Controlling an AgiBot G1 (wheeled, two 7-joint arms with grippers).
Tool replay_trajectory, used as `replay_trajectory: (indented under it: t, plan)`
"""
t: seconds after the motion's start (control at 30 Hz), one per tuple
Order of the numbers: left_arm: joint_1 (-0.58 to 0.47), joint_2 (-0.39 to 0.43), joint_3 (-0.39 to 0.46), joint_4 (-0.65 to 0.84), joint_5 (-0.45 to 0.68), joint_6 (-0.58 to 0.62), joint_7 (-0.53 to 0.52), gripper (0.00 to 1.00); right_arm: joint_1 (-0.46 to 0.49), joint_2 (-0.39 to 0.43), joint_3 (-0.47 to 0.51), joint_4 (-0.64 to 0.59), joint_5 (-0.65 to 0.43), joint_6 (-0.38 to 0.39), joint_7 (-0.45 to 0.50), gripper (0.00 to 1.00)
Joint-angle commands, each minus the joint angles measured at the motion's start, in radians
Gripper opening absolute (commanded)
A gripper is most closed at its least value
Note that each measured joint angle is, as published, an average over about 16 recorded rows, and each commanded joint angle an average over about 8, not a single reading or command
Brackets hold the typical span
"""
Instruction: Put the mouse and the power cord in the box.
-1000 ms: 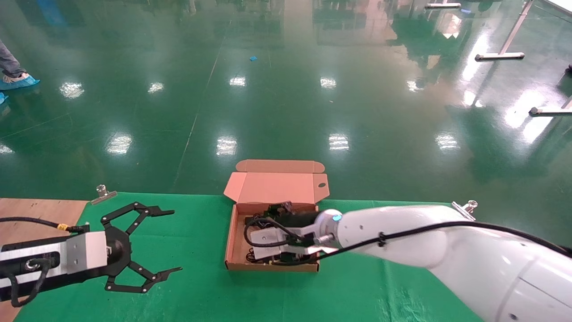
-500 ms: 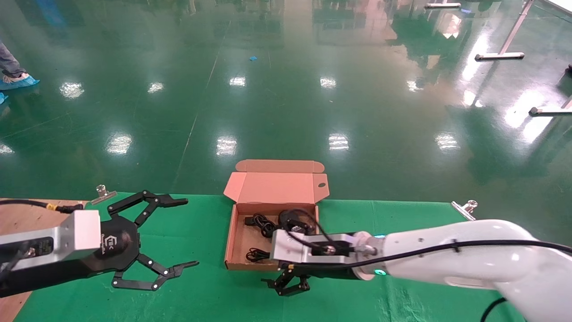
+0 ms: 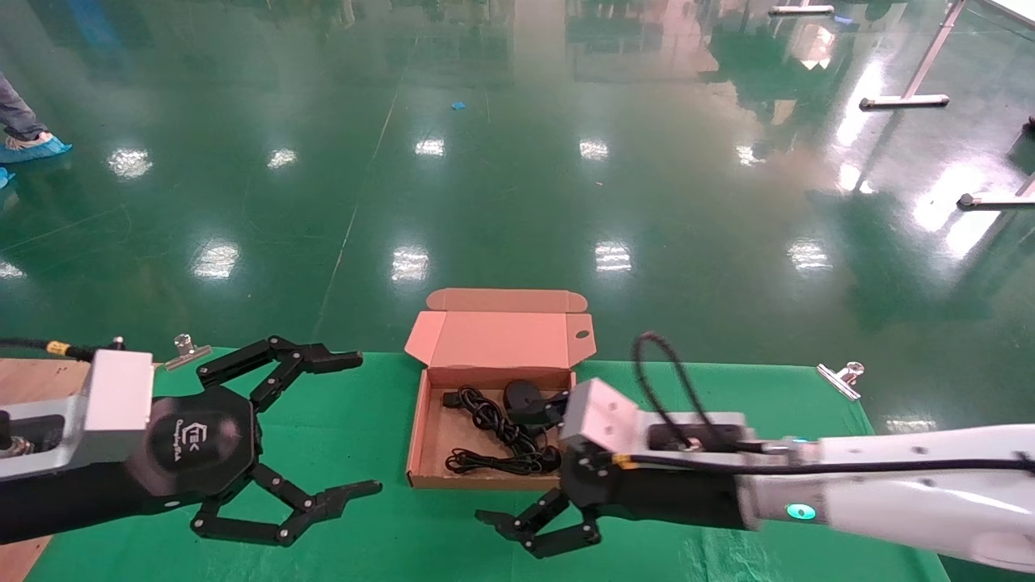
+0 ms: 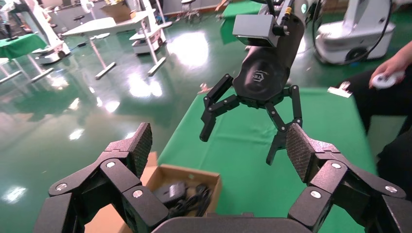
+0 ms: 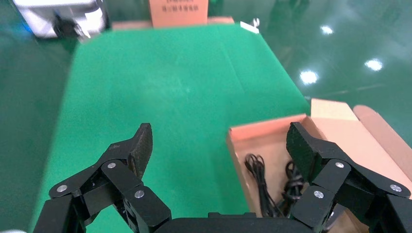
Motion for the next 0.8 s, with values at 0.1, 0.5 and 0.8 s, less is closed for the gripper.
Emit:
replay_trajectory:
  t: [0.1, 0.5, 0.8]
  plan:
    - [0.024, -0.011, -0.028, -0.07, -0.014, 0.0, -0.081, 1.0, -0.037, 0.05, 0.081, 0.037, 0.048, -0.067, 0.025, 1.0]
    - [0.095, -0.043, -0.112, -0.279, -0.058, -0.002, -0.326, 1.0, -0.147, 0.202, 0.323, 0.15, 0.193, -0.268, 0.102, 1.0]
    - [0.135, -0.061, -0.158, -0.395, -0.082, -0.002, -0.462, 1.0, -0.216, 0.297, 0.475, 0.22, 0.284, -0.394, 0.15, 1.0]
